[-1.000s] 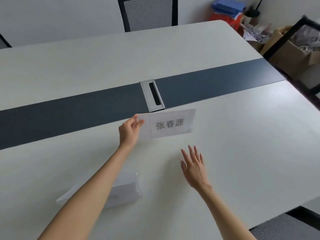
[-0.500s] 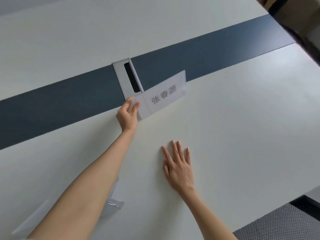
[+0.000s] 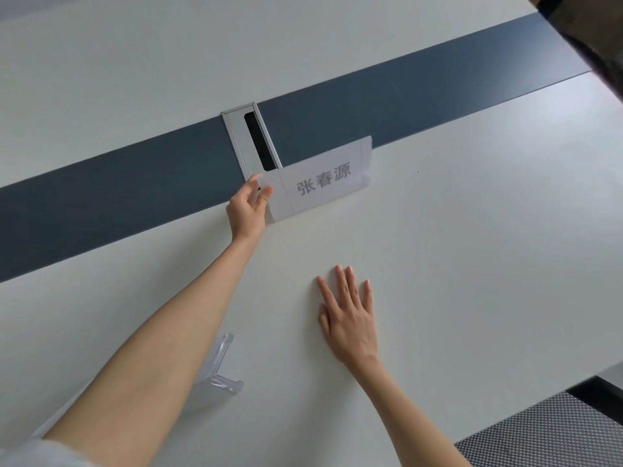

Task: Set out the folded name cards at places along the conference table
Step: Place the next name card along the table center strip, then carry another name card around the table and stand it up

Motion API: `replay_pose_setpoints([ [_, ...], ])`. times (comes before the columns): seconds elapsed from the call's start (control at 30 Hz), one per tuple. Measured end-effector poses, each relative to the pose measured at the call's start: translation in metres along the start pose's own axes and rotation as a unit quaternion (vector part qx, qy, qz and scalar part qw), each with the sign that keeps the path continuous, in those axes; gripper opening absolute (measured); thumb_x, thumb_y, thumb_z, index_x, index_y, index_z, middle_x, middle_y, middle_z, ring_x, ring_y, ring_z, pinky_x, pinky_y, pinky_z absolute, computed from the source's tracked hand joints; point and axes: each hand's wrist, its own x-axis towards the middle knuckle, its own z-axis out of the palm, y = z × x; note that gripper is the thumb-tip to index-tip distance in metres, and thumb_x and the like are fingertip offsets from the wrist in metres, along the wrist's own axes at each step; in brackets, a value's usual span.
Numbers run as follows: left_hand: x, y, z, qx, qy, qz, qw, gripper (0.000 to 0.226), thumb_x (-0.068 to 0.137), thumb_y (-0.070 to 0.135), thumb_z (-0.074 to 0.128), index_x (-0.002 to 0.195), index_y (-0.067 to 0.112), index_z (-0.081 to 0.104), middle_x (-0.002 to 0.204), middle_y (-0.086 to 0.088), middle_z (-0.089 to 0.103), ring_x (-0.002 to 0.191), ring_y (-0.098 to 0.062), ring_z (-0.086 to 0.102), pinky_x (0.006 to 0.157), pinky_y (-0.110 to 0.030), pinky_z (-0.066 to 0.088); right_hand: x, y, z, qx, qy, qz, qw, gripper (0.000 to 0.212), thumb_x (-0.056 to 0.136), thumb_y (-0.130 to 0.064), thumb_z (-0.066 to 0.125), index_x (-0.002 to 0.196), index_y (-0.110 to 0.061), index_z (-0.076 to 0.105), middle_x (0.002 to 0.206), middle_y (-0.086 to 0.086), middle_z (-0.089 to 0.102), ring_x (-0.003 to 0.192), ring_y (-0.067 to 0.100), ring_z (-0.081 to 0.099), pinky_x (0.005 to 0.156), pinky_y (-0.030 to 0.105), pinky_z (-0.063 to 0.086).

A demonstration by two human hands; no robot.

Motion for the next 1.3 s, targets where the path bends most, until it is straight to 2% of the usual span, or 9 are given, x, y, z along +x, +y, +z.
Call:
replay_pose_setpoints([
  [0.13, 0.0, 0.002, -0.002, 0.008, -0.011, -0.009, 1.0, 0.04, 0.086, 0.022, 0.058, 0.124, 0.012, 0.053, 0.131, -0.011, 0.056, 0.122, -0.019, 0.051, 0.102, -0.025, 0.039, 0.0, 0.0, -0.001, -0.005, -0.003, 0.001, 1.0, 0.048, 0.087, -0.028, 0.036, 0.135, -0.024, 0.039, 0.143, 0.015, 0.042, 0.136, 0.027, 0.017, 0.109, 0.047, 0.012],
  [0.4, -0.01, 0.011, -0.014, 0.065, -0.008, 0.016, 0.998, 0.04, 0.083, 0.017, 0.06, 0.122, 0.011, 0.053, 0.126, -0.008, 0.057, 0.112, -0.015, 0.055, 0.094, -0.021, 0.041, 0.001, -0.003, -0.009, -0.021, -0.033, 0.019, 0.999, 0.048, 0.085, -0.031, 0.036, 0.132, -0.025, 0.042, 0.141, 0.014, 0.045, 0.135, 0.026, 0.02, 0.107, 0.048, 0.016],
  [0.57, -0.049, 0.028, -0.063, 0.068, -0.055, 0.025, 0.996, 0.018, 0.086, 0.012, 0.054, 0.101, 0.01, 0.063, 0.1, -0.004, 0.066, 0.095, -0.017, 0.062, 0.095, -0.03, 0.047, 0.001, -0.006, -0.014, -0.035, -0.075, 0.023, 0.996, 0.049, 0.085, -0.032, 0.032, 0.133, -0.024, 0.041, 0.142, 0.015, 0.044, 0.137, 0.029, 0.025, 0.106, 0.048, 0.014],
  [0.63, -0.078, 0.034, -0.094, 0.073, -0.063, 0.038, 0.995, 0.016, 0.086, 0.009, 0.051, 0.096, 0.012, 0.064, 0.094, -0.004, 0.067, 0.087, -0.014, 0.063, 0.09, -0.023, 0.047, 0.001, -0.01, -0.016, -0.025, -0.084, 0.032, 0.996, 0.051, 0.085, -0.03, 0.03, 0.133, -0.021, 0.041, 0.144, 0.017, 0.041, 0.137, 0.033, 0.031, 0.108, 0.051, 0.012],
  [0.73, -0.131, 0.03, -0.151, 0.109, -0.01, 0.064, 0.992, 0.017, 0.087, 0.01, 0.05, 0.091, 0.018, 0.064, 0.084, 0.01, 0.066, 0.08, 0.001, 0.062, 0.079, -0.007, 0.045, 0.001, -0.03, -0.028, -0.01, -0.111, 0.02, 0.994, 0.053, 0.087, -0.021, 0.035, 0.138, -0.01, 0.03, 0.153, 0.02, 0.017, 0.143, 0.034, 0.008, 0.113, 0.055, 0.004],
  [0.83, -0.183, 0.007, -0.207, 0.152, 0.09, 0.078, 0.981, 0.019, 0.086, 0.014, 0.047, 0.094, 0.013, 0.065, 0.089, 0.006, 0.068, 0.086, 0.002, 0.06, 0.08, -0.012, 0.045, -0.008, -0.068, -0.043, 0.139, -0.151, -0.037, 0.978, 0.052, 0.09, -0.017, 0.042, 0.139, -0.008, 0.026, 0.151, 0.016, 0.023, 0.14, 0.03, 0.018, 0.113, 0.04, 0.017],
  [1.0, -0.232, -0.061, -0.27, 0.21, 0.23, -0.049, 0.949, 0.03, 0.088, 0.013, 0.05, 0.116, 0.002, 0.053, 0.12, -0.021, 0.059, 0.112, -0.035, 0.053, 0.097, -0.046, 0.042, -0.044, -0.115, -0.055, 0.401, -0.232, 0.019, 0.886, 0.037, 0.095, -0.021, 0.037, 0.131, -0.013, 0.041, 0.109, 0.009, 0.063, 0.108, 0.026, 0.057, 0.092, 0.036, 0.042],
  [1.13, -0.247, -0.086, -0.287, 0.121, 0.2, -0.195, 0.953, 0.045, 0.092, 0.036, 0.041, 0.132, 0.015, 0.038, 0.131, -0.014, 0.049, 0.123, -0.03, 0.045, 0.107, -0.043, 0.033, -0.061, -0.134, -0.054, 0.484, -0.265, 0.037, 0.833, 0.045, 0.094, -0.043, 0.03, 0.137, -0.029, 0.033, 0.116, 0.004, 0.061, 0.114, 0.02, 0.054, 0.103, 0.039, 0.038],
  [1.3, -0.247, -0.092, -0.291, -0.014, 0.117, -0.155, 0.981, 0.037, 0.096, 0.035, 0.031, 0.128, 0.025, 0.046, 0.131, -0.008, 0.054, 0.109, -0.022, 0.054, 0.102, -0.035, 0.036, -0.07, -0.156, -0.056, 0.502, -0.216, 0.014, 0.837, 0.044, 0.096, -0.04, 0.032, 0.136, -0.024, 0.037, 0.138, 0.0, 0.046, 0.125, 0.015, 0.042, 0.107, 0.032, 0.032],
])
